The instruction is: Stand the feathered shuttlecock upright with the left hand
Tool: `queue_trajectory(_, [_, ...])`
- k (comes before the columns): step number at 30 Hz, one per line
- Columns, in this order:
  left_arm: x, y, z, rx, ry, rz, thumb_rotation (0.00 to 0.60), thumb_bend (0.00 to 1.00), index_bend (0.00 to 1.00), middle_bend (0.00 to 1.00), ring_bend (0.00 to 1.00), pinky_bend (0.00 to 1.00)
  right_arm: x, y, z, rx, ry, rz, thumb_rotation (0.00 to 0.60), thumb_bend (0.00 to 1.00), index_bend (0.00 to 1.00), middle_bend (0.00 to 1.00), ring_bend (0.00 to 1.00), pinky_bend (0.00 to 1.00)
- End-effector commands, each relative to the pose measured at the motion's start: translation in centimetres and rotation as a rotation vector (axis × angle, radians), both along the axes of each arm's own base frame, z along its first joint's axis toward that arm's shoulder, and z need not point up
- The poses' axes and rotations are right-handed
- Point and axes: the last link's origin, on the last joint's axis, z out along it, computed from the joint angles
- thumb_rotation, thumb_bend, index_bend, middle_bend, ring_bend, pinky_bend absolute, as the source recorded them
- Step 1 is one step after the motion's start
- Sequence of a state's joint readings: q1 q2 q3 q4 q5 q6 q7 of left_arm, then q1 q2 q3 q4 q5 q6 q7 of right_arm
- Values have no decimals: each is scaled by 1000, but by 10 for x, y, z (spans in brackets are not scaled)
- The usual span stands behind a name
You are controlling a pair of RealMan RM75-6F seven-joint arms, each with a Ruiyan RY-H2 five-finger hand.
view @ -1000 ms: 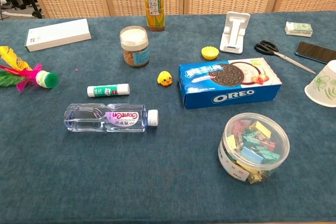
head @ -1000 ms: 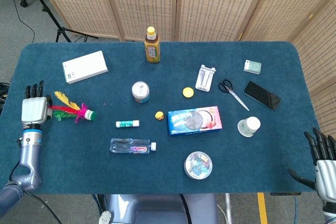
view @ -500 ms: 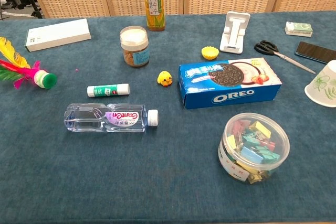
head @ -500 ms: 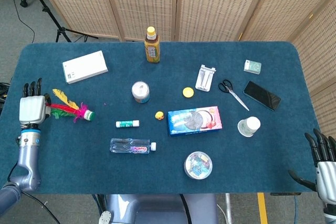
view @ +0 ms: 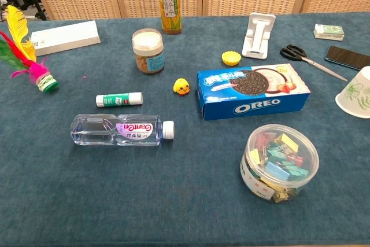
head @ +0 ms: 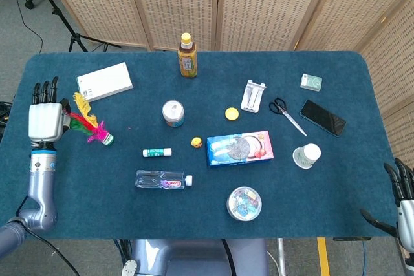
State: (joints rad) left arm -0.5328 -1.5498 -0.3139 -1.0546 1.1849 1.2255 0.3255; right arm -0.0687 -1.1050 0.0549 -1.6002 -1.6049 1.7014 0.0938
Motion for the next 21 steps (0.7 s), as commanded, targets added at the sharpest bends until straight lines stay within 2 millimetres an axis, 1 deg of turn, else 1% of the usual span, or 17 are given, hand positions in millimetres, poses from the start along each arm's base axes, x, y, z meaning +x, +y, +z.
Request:
queue_trajectory(1, [9, 1, 2, 11, 3, -15, 600, 448, 639, 0, 0, 0, 0, 0, 1, 1, -3, 0, 600, 0, 0, 0, 0, 0])
queue_trajectory(4, [13, 0, -2, 5, 7, -25, 600, 448, 639, 0, 0, 0, 0, 1, 2, -4, -6, 4, 600, 0, 0, 0, 0, 0])
queue_trajectory(13, [16, -2, -13, -16, 21, -30, 600, 448, 639, 0, 0, 0, 0, 3, 5, -10, -13, 8, 600, 0, 0, 0, 0, 0])
queue_trajectory(18, [20, 2, -12, -3, 22, -44, 600, 448, 639, 0, 0, 0, 1, 2, 5, -8, -15, 9, 600, 0, 0, 0, 0, 0])
queue_trajectory(21, [27, 6, -9, 10, 28, -62, 600, 448, 639, 0, 0, 0, 0, 2, 6, -13, -18, 9, 600, 0, 0, 0, 0, 0])
